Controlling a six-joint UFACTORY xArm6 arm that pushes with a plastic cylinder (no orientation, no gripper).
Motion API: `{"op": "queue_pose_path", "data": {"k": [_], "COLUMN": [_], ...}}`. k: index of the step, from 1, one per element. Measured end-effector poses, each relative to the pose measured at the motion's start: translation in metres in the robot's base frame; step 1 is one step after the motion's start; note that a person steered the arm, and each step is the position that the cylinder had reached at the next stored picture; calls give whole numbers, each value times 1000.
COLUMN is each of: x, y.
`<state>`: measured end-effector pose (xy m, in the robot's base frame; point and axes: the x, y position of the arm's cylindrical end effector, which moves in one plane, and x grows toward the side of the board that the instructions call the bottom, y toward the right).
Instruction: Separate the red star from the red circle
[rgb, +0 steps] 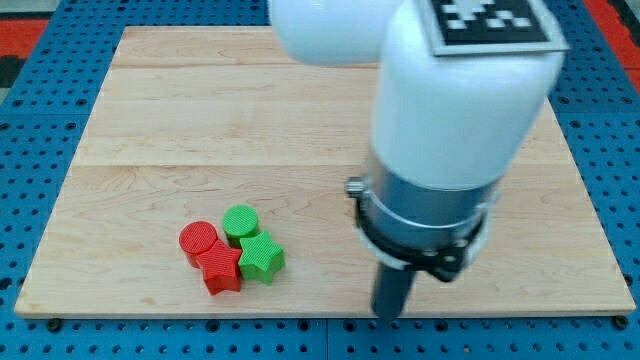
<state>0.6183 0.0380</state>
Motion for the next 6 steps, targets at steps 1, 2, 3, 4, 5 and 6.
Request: {"op": "queue_pose_path", "data": {"k": [1, 2, 3, 4, 5, 6], "x": [0, 0, -4, -33, -45, -47], "y": [-59, -172, -215, -192, -150, -118]}}
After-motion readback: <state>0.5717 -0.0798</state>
